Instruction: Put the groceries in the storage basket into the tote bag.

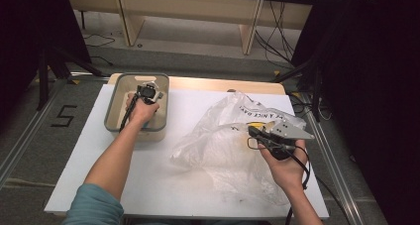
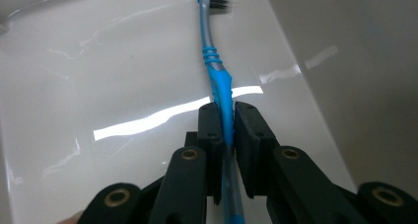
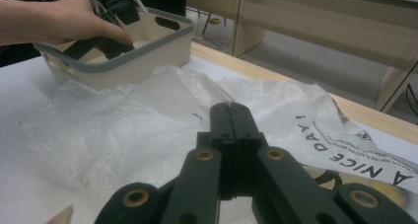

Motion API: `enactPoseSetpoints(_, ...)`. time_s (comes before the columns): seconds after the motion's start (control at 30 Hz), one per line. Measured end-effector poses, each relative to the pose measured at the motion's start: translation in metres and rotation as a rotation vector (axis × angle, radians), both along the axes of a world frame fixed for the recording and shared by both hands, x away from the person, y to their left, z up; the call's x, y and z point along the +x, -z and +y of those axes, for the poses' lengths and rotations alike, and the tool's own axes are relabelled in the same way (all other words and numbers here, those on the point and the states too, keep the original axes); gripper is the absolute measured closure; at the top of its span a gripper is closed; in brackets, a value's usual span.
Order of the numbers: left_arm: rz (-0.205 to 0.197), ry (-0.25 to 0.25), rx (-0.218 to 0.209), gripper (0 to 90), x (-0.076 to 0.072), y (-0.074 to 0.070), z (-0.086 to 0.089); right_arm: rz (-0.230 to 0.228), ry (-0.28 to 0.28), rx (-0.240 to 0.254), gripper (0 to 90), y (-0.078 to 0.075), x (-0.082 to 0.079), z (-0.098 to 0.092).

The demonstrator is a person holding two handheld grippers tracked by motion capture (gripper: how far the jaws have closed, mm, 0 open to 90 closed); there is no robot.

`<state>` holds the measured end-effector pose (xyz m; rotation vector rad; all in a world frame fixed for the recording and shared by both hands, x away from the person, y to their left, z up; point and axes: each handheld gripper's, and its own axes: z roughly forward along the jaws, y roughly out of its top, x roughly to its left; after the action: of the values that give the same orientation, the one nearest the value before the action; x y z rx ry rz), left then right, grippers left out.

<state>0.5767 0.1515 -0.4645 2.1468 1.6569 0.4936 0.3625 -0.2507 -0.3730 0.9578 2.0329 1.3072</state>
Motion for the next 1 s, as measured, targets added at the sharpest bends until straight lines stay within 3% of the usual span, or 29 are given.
enactPoseSetpoints(0.57,0.001,-0.033,0.007,81.9,-0.0006,-0.0005,-0.0023,0.000,-0.001,0.001,90.0,0.0007,0.0003,0.0006)
enactPoseSetpoints(1.0,-0.003,-0.008,0.007,82.2,-0.0010,-0.0007,-0.0016,0.003,0.001,-0.001,90.0,0.0009,0.0008,-0.0002)
